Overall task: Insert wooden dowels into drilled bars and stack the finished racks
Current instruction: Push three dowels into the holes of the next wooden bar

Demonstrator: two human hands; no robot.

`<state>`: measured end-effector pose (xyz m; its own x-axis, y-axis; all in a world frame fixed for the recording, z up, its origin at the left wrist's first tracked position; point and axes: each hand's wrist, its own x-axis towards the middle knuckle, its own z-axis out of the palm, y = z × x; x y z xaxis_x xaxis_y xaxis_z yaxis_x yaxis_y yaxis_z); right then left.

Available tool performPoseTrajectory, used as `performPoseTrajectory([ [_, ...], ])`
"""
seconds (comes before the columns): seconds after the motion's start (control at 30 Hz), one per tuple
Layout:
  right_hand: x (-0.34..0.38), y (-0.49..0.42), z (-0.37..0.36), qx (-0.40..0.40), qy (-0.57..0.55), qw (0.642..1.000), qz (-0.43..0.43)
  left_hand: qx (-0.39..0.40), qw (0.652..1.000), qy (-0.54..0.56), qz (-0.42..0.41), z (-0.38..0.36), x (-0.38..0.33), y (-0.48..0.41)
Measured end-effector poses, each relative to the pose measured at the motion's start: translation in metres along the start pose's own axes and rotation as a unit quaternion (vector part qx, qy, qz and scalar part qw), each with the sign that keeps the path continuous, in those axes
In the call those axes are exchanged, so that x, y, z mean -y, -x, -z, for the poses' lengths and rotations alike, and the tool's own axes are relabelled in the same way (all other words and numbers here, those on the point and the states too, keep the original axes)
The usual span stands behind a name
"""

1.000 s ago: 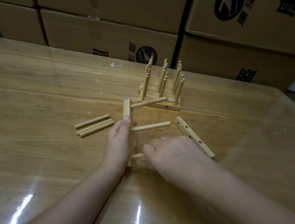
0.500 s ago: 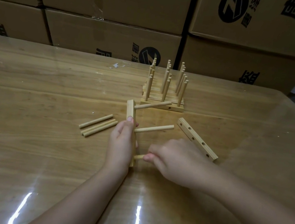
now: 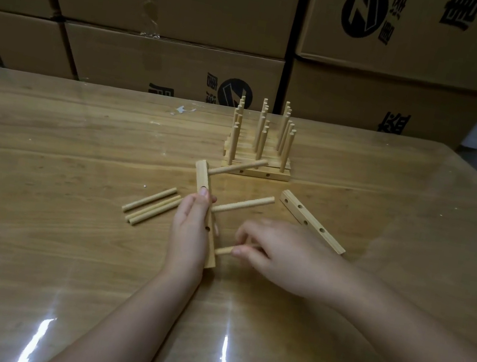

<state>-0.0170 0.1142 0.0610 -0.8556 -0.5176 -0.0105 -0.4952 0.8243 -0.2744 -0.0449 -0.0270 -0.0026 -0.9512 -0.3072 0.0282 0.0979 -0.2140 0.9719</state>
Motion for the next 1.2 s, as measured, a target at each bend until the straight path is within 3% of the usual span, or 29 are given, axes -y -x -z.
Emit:
performPoseTrajectory([
  [0.13,-0.007,0.008,0.012,-0.138,-0.048,0.989,-0.018,-0.024,1.000,-0.005,-0.002,0.000,0.004,-0.005],
  [0.23,-0.018,0.014,0.007,-0.257,-0.190,0.943,-0.090,-0.038,0.999,0.021,0.004,0.000,0.005,-0.008],
  [0.3,-0.018,0.017,-0.004,-0.239,-0.346,0.895,-0.149,-0.034,0.999,0.040,0.007,0.002,0.006,-0.010],
  [0.37,-0.014,0.017,-0.020,-0.155,-0.402,0.884,-0.182,-0.015,0.999,0.042,0.009,0.003,0.006,-0.009],
  [0.43,-0.008,0.013,-0.036,-0.100,-0.373,0.905,-0.180,0.008,0.999,0.053,0.007,0.004,0.004,-0.008],
  [0.57,-0.009,-0.002,-0.046,-0.172,-0.431,0.866,-0.186,0.055,0.996,0.071,0.009,0.001,-0.002,-0.006],
  [0.7,-0.021,-0.011,-0.042,-0.199,-0.410,0.871,-0.184,0.088,0.993,0.072,0.011,-0.001,-0.003,-0.004],
  [1.0,-0.056,-0.020,-0.036,-0.185,-0.307,0.902,-0.242,0.016,0.998,0.033,0.049,0.000,0.007,-0.010],
  [1.2,-0.070,-0.032,-0.031,-0.202,-0.228,0.916,-0.260,0.029,0.998,-0.044,0.028,0.002,0.009,-0.008],
])
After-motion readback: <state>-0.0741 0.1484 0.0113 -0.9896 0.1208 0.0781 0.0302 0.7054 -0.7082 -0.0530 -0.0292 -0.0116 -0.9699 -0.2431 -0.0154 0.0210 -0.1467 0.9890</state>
